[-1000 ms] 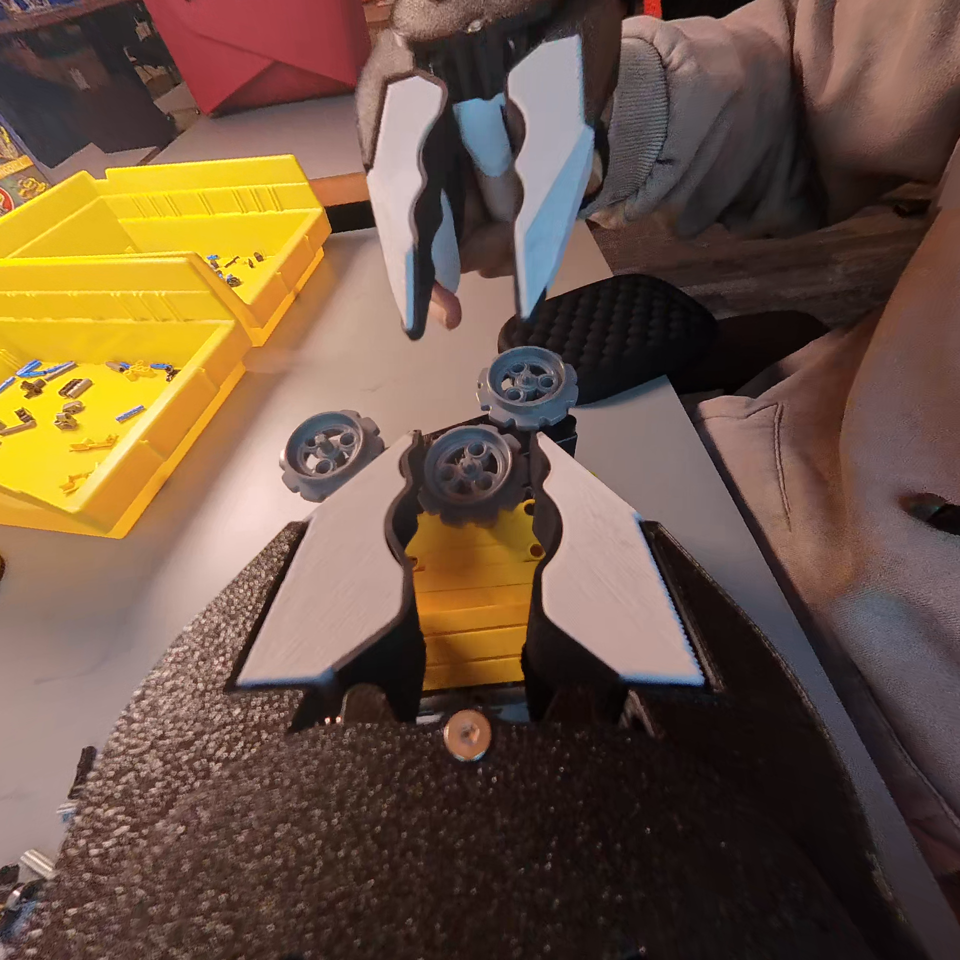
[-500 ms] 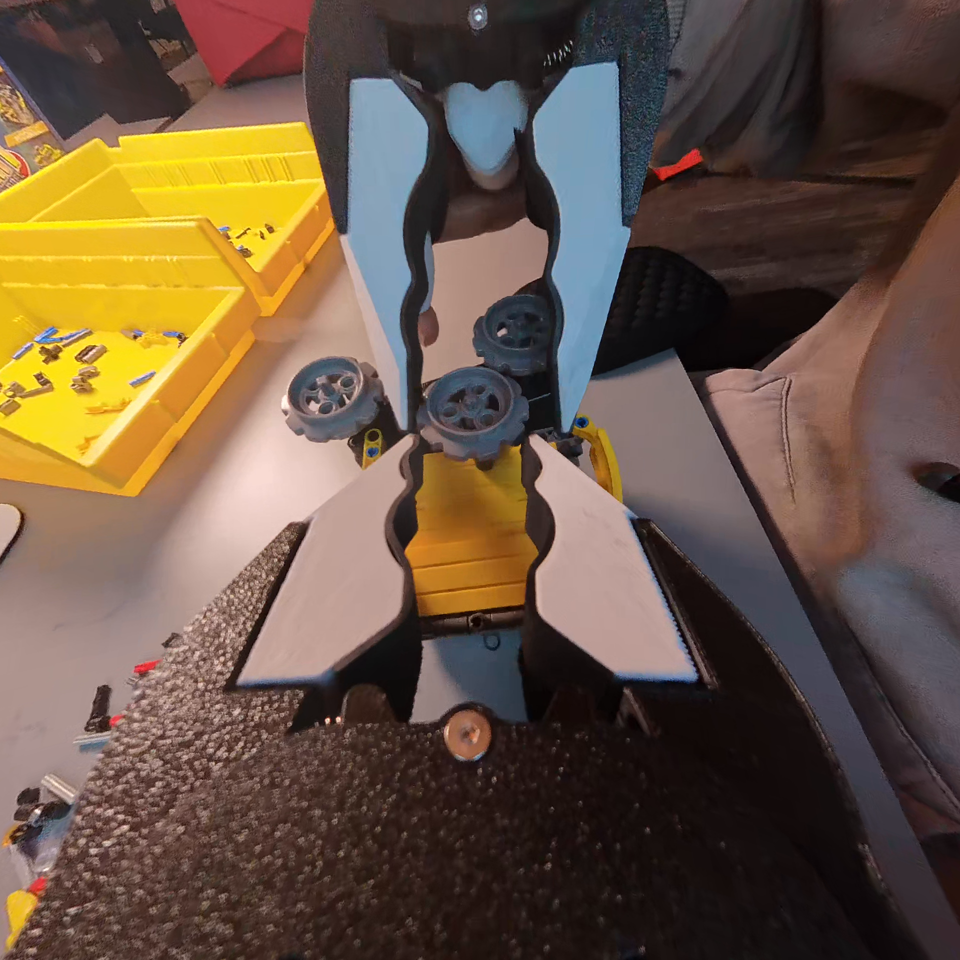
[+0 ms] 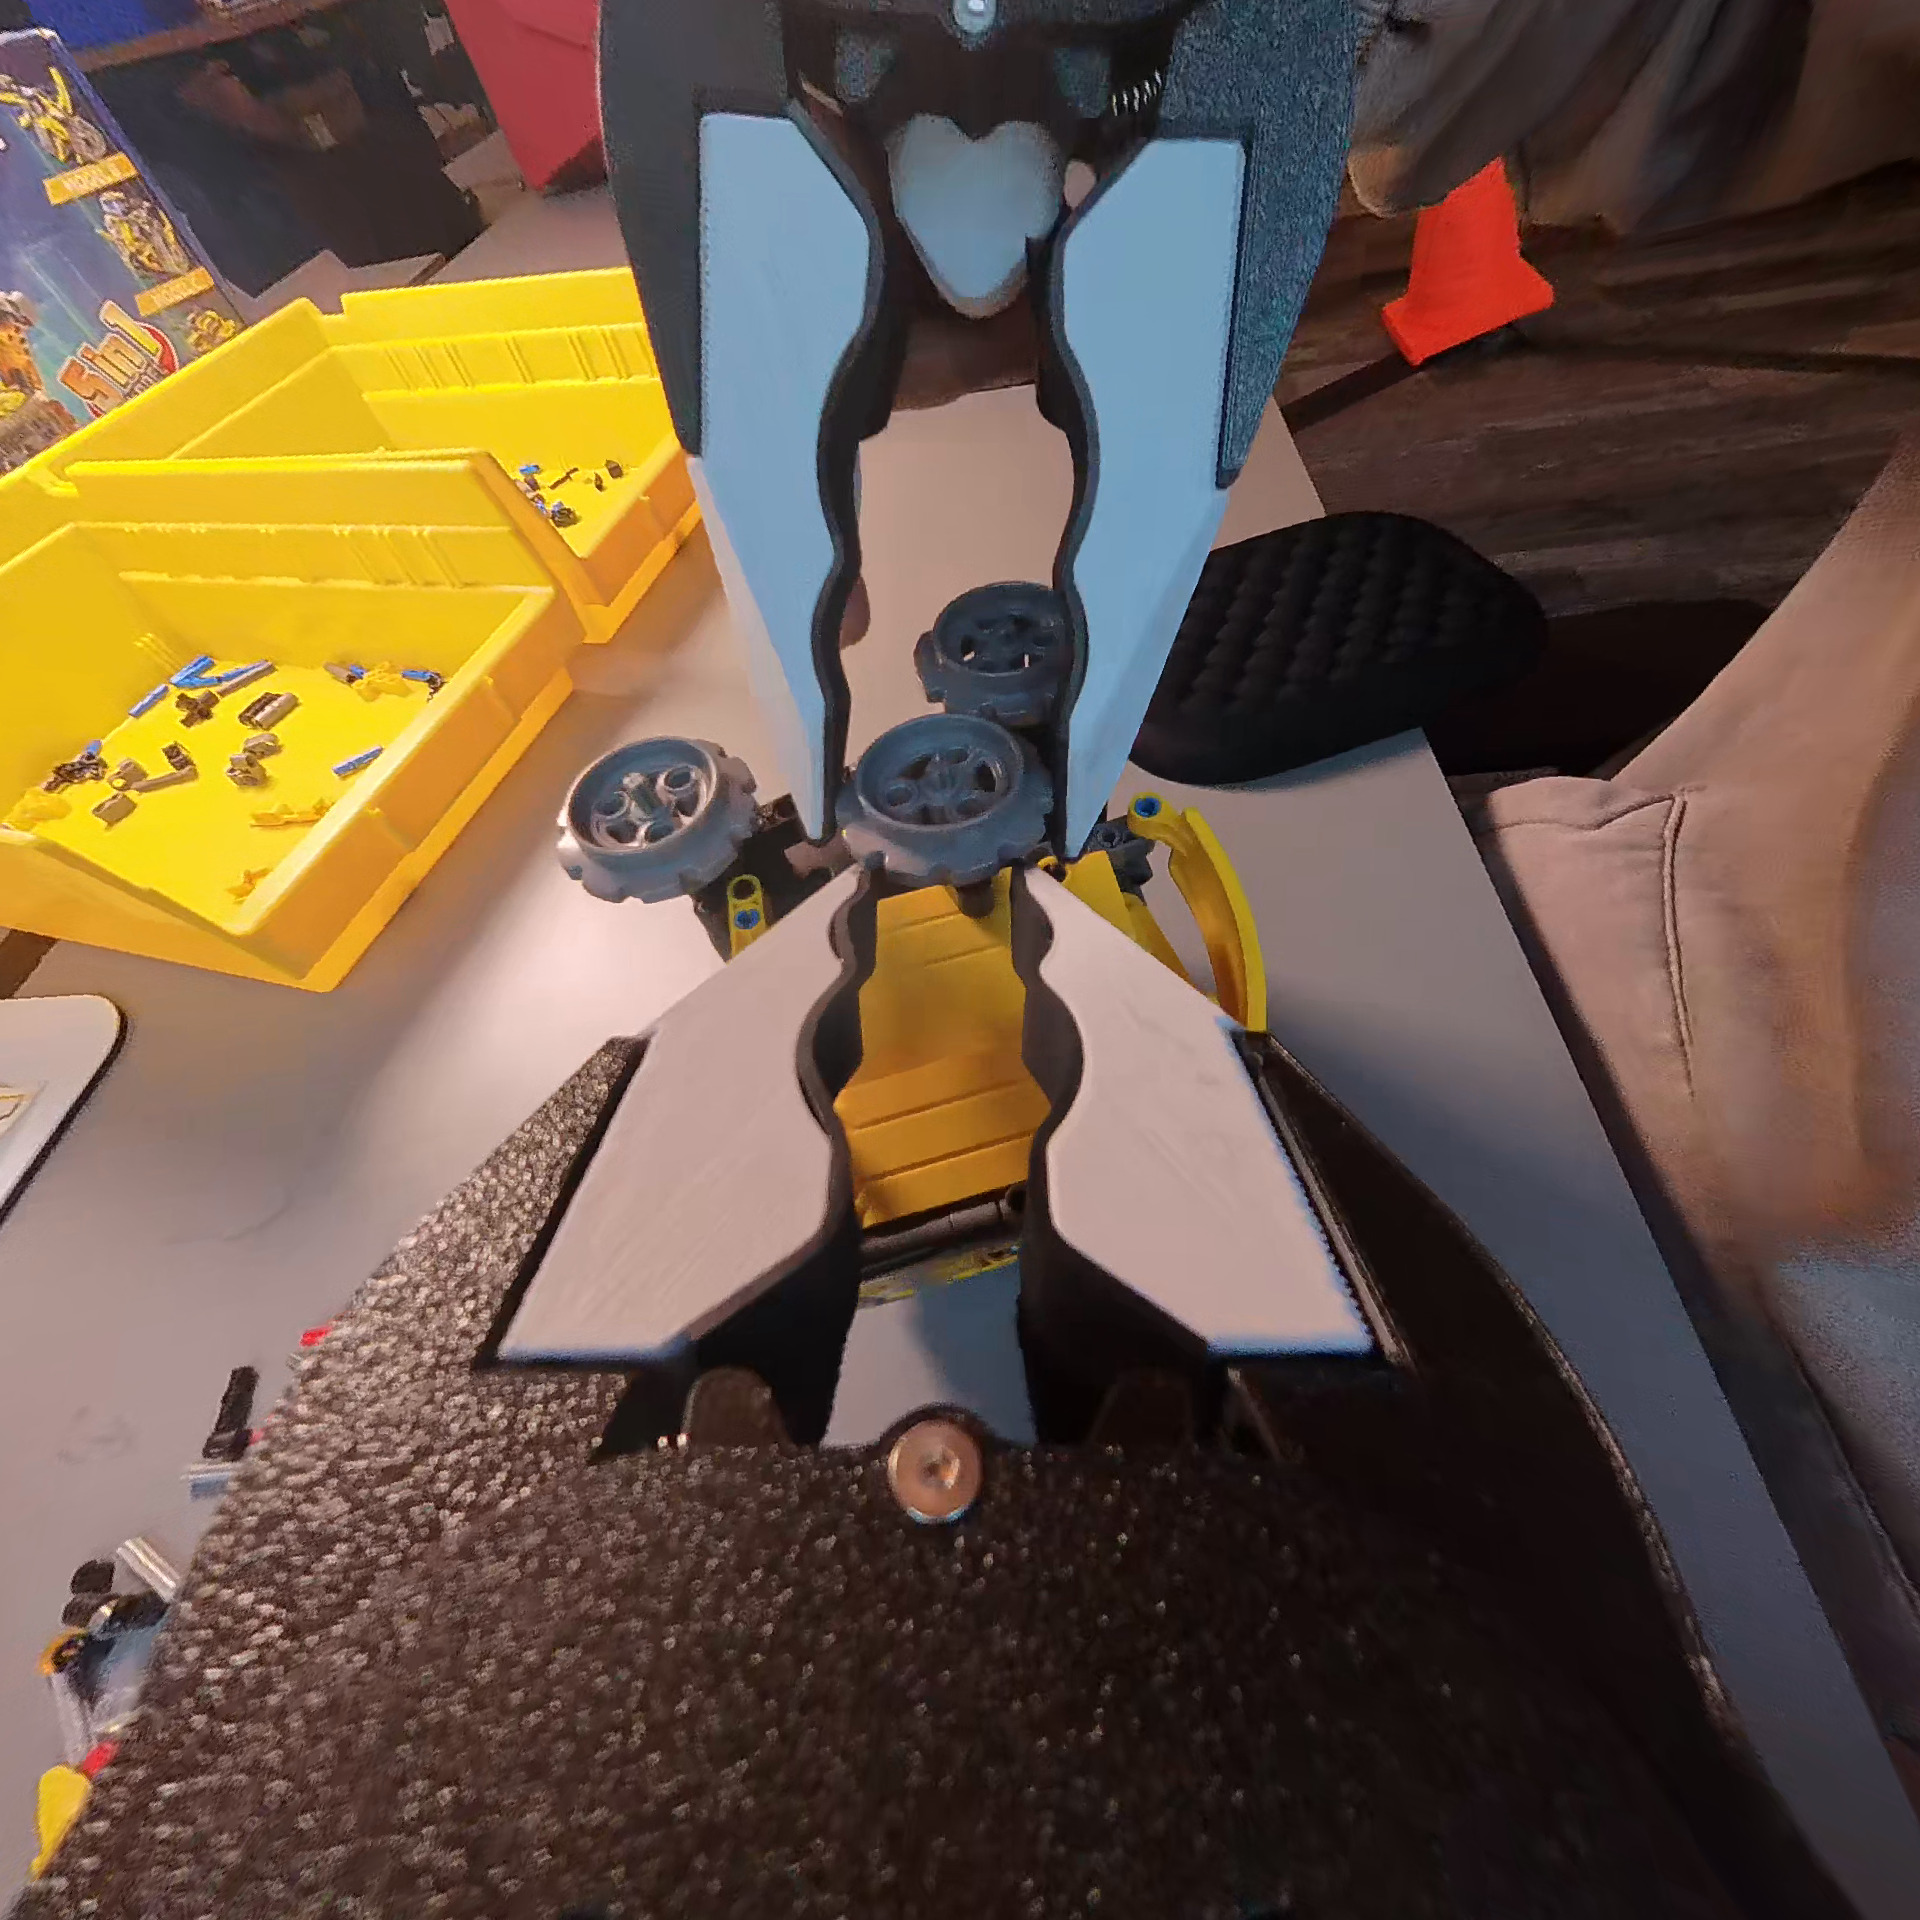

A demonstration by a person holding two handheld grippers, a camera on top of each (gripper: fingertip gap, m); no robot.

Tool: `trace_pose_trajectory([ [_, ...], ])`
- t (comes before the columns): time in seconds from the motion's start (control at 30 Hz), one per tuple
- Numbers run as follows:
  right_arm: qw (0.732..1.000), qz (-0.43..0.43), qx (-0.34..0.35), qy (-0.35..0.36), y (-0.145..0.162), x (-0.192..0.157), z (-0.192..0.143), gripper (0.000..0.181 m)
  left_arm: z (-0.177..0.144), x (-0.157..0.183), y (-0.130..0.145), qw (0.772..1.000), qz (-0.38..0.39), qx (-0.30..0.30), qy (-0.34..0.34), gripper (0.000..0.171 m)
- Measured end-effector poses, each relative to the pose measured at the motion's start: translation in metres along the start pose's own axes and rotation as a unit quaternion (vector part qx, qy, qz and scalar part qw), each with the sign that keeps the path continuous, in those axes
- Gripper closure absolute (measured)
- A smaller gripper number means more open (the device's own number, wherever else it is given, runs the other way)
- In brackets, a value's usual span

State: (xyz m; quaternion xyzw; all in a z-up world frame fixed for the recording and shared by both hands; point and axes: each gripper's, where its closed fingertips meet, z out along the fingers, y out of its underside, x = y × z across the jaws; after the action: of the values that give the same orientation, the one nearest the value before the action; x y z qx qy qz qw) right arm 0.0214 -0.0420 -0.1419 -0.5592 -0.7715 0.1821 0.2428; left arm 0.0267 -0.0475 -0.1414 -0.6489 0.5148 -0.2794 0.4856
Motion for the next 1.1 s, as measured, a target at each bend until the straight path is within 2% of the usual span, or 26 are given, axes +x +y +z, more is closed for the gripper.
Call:
trace_pose_trajectory([
  [0.2, 0.997, -0.044, -0.058, -0.002, 0.01, 0.001, -0.004, 0.141, 0.006, 0.001, -0.002, 0.999, 0.016, -0.028, 0.01, 0.144],
  [0.3, 0.999, -0.039, -0.036, -0.011, 0.008, 0.002, -0.005, 0.142, 0.006, -0.004, -0.004, 1.0, -0.011, -0.025, 0.003, 0.144],
  [0.37, 1.0, -0.022, -0.007, -0.013, 0.005, 0.001, -0.004, 0.142, 0.007, -0.006, -0.001, 0.999, -0.041, -0.027, 0.002, 0.137],
  [0.53, 0.999, 0.041, 0.032, 0.003, 0.004, 0.002, -0.003, 0.142, 0.012, -0.003, 0.001, 0.998, -0.054, -0.037, -0.009, 0.147],
  [0.73, 0.996, 0.074, 0.035, 0.03, 0.009, 0.008, -0.007, 0.142, 0.018, -0.009, 0.0, 0.995, -0.085, -0.032, -0.046, 0.151],
  [0.8, 0.996, 0.061, 0.03, 0.052, 0.009, 0.011, -0.008, 0.143, 0.02, -0.006, 0.0, 0.994, -0.092, -0.034, -0.039, 0.165],
  [1.1, 0.996, 0.074, 0.027, 0.05, 0.011, 0.007, -0.012, 0.144, 0.024, -0.001, 0.0, 0.995, -0.087, -0.05, -0.026, 0.165],
])
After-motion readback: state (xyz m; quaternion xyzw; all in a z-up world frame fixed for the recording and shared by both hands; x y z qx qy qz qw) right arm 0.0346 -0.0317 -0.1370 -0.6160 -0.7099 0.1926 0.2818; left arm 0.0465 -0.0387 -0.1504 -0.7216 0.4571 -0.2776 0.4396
